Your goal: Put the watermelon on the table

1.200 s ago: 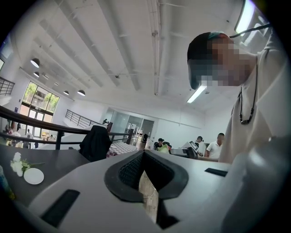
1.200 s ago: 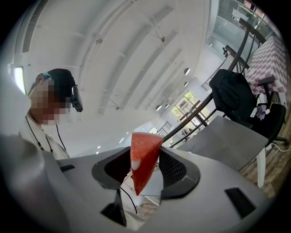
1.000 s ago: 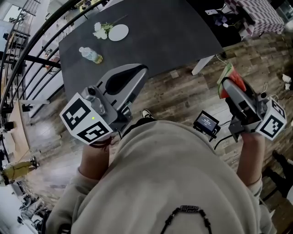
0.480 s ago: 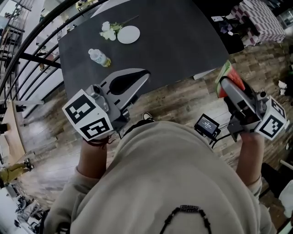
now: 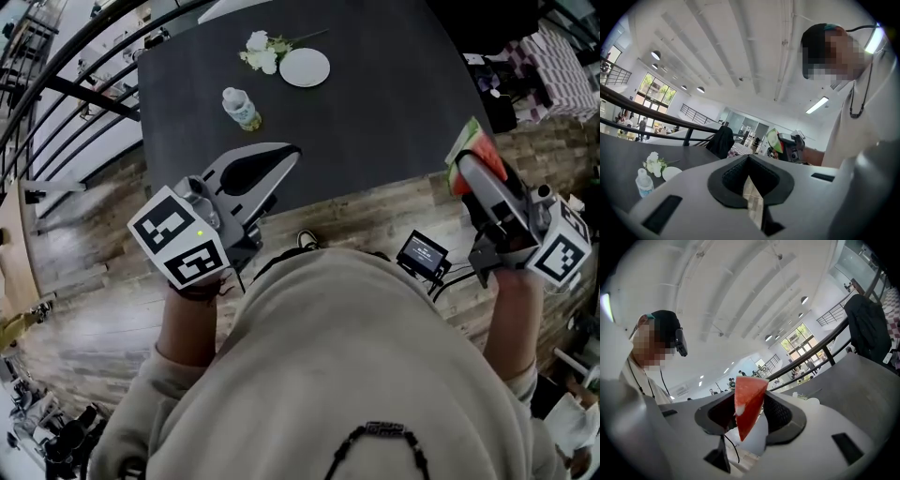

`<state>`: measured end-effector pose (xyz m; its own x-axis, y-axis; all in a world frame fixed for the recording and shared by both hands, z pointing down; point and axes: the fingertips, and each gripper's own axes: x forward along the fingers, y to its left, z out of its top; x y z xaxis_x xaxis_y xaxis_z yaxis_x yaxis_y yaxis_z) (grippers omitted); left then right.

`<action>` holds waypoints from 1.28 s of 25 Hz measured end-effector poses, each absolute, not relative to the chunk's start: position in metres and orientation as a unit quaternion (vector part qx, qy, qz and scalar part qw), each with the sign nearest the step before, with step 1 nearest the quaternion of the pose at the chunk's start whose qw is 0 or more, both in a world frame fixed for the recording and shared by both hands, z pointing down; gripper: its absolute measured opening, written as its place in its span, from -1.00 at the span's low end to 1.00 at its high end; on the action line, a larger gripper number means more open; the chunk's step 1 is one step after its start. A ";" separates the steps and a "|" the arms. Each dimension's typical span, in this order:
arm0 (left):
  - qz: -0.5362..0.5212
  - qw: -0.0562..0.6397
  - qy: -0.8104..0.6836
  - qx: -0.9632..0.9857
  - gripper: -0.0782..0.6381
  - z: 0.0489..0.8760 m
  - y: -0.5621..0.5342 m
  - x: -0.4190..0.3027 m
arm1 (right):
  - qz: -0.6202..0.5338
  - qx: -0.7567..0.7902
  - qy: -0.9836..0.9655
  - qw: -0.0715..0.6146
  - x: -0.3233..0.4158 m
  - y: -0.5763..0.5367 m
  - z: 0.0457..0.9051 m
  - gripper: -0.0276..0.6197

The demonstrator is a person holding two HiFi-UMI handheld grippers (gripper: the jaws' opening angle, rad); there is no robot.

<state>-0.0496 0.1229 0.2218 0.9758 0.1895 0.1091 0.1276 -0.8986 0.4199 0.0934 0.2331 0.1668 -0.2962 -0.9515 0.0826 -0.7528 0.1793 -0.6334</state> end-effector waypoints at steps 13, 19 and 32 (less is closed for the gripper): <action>0.045 0.237 -0.002 0.971 -0.78 0.232 0.073 -0.098 | -0.314 -0.494 0.801 0.129 0.057 0.139 0.171 -0.30; 0.041 0.232 -0.049 0.971 -0.78 0.226 0.055 -0.097 | -0.316 -0.462 0.818 0.131 0.070 0.113 0.173 -0.30; 0.077 0.204 -0.074 0.973 -0.78 0.228 0.022 -0.006 | -0.323 -0.431 0.830 0.147 0.158 0.066 0.182 -0.30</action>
